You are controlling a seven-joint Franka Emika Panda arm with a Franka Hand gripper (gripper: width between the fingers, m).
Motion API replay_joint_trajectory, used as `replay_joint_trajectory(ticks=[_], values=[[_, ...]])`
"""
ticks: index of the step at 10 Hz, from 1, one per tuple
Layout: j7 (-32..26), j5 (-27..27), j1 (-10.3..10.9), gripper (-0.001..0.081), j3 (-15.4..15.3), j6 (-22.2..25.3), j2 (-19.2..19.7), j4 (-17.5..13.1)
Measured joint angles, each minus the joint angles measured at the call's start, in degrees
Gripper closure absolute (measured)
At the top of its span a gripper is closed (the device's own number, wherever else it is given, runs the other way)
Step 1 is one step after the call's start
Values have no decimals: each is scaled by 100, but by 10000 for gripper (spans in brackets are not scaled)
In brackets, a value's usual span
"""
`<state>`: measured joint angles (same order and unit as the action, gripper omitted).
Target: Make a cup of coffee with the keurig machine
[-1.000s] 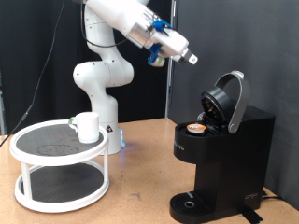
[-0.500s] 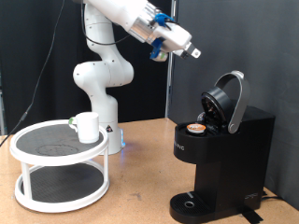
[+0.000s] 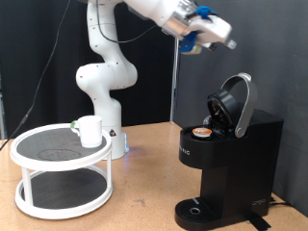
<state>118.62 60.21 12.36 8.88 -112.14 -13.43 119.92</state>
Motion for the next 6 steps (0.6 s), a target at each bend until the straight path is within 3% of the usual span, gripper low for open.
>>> replay_joint_trajectory(ticks=[2,6], values=[[295,-21,46,72,-206,-159,165,-161],[297,-159,36,72,-237,-146,219,-187]])
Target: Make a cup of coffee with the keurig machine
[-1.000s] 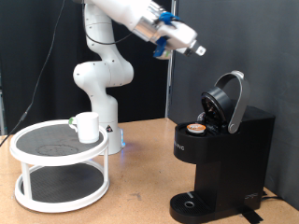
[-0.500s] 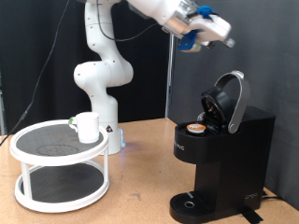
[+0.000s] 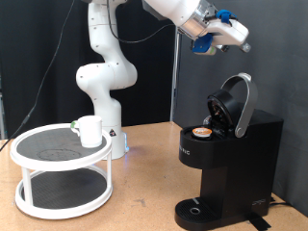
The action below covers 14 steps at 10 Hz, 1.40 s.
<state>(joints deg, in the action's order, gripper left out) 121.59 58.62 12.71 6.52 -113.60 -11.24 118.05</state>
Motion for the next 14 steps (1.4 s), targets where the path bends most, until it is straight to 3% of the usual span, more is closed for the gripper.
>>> replay_joint_trajectory(ticks=[6,12,13,14], values=[[348,-195,136,72,-470,85,535,-576],[349,-740,139,72,-647,-100,549,-295],[348,-745,139,176,-651,-160,549,-213],[340,-745,139,176,-652,-190,550,-144]])
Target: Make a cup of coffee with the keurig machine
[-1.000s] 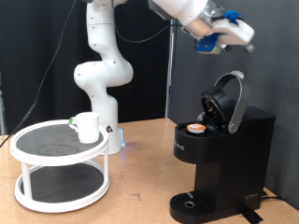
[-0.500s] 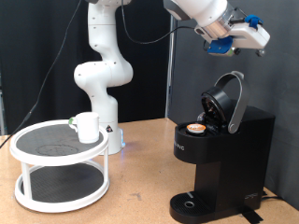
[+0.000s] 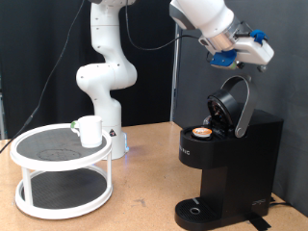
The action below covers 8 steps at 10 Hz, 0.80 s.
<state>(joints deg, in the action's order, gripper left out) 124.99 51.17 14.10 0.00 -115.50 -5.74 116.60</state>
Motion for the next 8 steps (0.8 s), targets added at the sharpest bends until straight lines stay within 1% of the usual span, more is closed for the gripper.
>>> replay_joint_trajectory(ticks=[1,2,3,4,5,6,7,8], values=[[-15,1,0,311,0,-24,0,49],[-27,6,0,311,0,-46,0,83],[-36,8,0,494,0,-62,0,110],[-43,8,0,630,0,-67,0,128],[-47,9,-1,630,0,-68,0,141],[-50,21,-2,766,0,-72,0,144],[-67,30,-5,793,1,-150,-5,148],[-140,60,-8,793,1,-323,-23,166]])
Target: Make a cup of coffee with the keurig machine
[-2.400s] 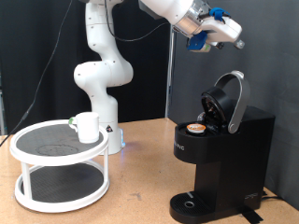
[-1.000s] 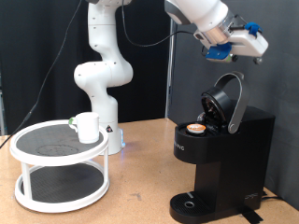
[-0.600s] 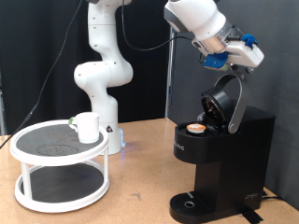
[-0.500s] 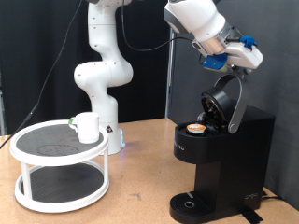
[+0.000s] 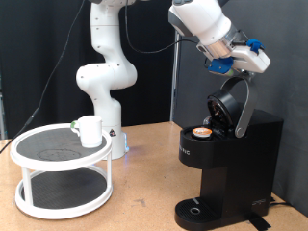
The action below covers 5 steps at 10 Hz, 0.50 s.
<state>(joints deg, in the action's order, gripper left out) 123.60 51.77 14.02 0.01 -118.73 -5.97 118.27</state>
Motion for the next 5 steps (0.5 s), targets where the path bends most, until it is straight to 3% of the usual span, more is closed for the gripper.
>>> replay_joint_trajectory(ticks=[2,5], values=[[-125,41,-26,803,23,-114,-65,50],[-122,-67,-111,806,104,76,-114,57]])
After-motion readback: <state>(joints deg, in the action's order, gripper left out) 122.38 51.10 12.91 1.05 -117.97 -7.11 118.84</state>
